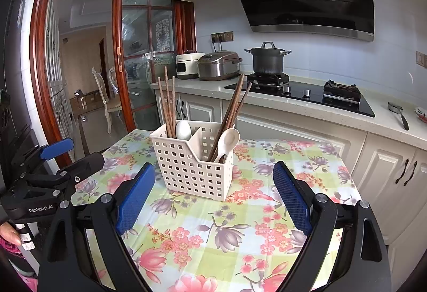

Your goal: Organize utensils

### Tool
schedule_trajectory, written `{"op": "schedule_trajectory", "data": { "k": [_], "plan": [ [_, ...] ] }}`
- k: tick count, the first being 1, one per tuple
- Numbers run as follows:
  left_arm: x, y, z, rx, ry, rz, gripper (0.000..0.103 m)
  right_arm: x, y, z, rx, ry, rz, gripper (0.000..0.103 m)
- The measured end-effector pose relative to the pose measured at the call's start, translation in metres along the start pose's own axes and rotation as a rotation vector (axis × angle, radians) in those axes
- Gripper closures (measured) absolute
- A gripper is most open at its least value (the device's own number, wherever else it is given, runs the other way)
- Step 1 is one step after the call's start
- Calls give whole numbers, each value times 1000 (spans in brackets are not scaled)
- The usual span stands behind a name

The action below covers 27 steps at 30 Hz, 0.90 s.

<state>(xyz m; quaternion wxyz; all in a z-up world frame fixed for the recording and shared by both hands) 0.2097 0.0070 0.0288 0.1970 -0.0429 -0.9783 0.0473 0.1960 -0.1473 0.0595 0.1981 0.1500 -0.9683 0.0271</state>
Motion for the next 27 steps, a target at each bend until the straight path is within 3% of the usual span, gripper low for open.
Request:
{"op": "schedule_trajectory", "data": {
  "k": [27],
  "plan": [
    [0,-2,0,-2,15,19,5,3,-1,2,3,-11,0,19]
  ]
}}
Point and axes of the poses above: each gripper's, at about its wrist camera, not at the fingertips, and x roughly against the way its jaws point, y to its left, z to its underside, the point moved 4 cm from there along -x, roughly the way its jaws point, and after that the axes turned 5 degrees about x, right-handed, at the moved point
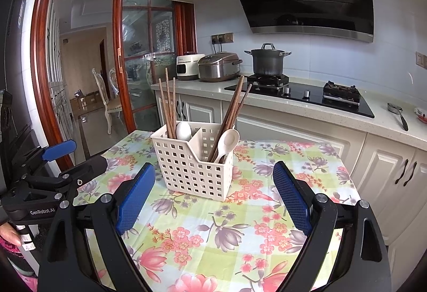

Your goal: Organize utensils

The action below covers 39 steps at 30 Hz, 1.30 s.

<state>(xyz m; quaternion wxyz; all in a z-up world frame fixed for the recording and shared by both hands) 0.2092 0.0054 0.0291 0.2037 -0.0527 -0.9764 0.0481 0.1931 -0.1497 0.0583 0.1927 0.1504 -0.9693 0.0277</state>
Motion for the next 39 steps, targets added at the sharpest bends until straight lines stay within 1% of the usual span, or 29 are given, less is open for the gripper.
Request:
{"op": "schedule_trajectory", "data": {
  "k": [26,31,34,36,39],
  "plan": [
    [-1,-1,1,4,2,0,5,3,1,2,-3,-1,-1,19],
    [-1,-1,1,6,-3,-7,5,3,1,2,-4,0,-1,19],
    [-4,0,1,-7,-8,-33,5,3,2,3,-1,2,-2,19],
    [-6,-1,2,-9,0,-17,5,2,3,4,0,5,-4,19],
    [-7,-2,2,-12,6,-14,5,2,4,4,2,6,-5,19]
  ]
}}
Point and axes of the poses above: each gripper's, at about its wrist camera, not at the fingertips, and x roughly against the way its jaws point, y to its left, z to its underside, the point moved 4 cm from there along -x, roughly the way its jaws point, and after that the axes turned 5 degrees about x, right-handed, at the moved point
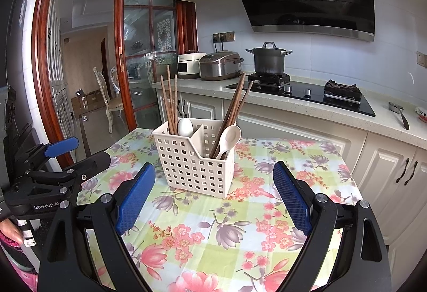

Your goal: Organize utensils

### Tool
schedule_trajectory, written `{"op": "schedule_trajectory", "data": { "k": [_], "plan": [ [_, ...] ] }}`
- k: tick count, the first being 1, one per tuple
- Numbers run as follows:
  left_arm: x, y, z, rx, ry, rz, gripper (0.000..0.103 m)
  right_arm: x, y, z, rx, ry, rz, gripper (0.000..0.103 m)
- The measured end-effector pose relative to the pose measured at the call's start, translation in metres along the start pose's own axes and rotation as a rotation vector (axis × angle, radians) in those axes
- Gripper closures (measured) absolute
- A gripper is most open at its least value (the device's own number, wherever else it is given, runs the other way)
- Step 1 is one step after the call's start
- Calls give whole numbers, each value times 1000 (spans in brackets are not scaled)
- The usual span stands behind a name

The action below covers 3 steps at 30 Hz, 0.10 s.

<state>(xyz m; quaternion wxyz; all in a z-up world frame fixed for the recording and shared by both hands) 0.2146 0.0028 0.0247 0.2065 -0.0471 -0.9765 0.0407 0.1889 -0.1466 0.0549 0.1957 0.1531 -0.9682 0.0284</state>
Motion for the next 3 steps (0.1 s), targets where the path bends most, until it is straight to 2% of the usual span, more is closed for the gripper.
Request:
{"op": "schedule_trajectory", "data": {
  "k": [3],
  "plan": [
    [-2,3,0,15,8,14,5,0,0,0,0,-1,1,19]
  ]
}}
Point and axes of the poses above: each gripper's, at about its wrist camera, not at the fingertips, and x roughly against the way its jaws point, y to its left, z to its underside, the point moved 4 cm from there along -x, roughly the way its jaws point, and after that the axes turned 5 degrees about x, right-handed, at the moved point
